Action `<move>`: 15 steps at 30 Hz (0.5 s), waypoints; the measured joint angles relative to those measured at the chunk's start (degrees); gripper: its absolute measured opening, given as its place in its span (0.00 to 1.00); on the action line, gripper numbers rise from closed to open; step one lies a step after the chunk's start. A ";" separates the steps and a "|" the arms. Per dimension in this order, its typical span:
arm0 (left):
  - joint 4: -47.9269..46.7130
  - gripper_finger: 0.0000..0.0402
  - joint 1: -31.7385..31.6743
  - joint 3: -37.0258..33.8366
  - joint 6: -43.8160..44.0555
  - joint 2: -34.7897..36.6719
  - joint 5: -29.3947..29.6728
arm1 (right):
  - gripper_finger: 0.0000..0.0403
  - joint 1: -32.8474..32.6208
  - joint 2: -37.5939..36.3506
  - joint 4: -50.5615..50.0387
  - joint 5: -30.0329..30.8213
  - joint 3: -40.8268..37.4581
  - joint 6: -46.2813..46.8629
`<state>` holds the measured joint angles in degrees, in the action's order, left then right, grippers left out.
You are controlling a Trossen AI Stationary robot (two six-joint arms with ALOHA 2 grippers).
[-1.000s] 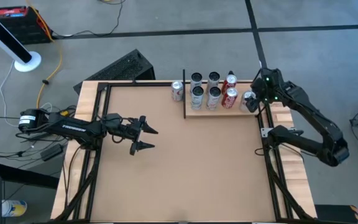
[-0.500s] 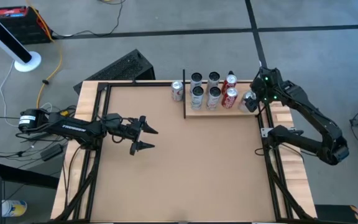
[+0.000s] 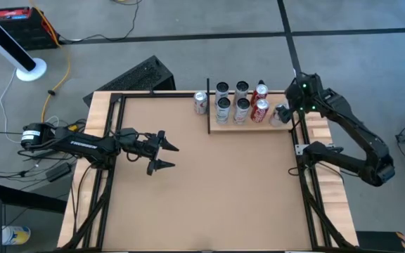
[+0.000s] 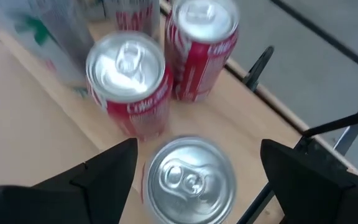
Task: Place canned beverage on shelf
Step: Put the bottom silver and red soda can on the shelf
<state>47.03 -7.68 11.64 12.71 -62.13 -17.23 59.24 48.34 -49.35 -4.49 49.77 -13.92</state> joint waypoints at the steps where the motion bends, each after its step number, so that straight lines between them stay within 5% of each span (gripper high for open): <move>1: 0.00 0.80 0.00 0.00 0.00 0.00 0.00 | 0.90 0.00 -0.03 -0.02 0.02 0.76 0.27; 9: 0.00 0.80 0.00 0.00 -0.02 0.00 0.00 | 0.88 -4.96 -0.99 -10.47 -2.25 9.25 0.67; 15: 0.11 0.80 0.00 0.00 -1.51 0.00 0.00 | 0.71 -15.73 -0.99 -20.93 -3.33 11.86 4.33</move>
<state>47.13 -7.68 11.64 11.20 -62.13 -17.23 43.51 47.34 -70.27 -7.81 61.63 -9.59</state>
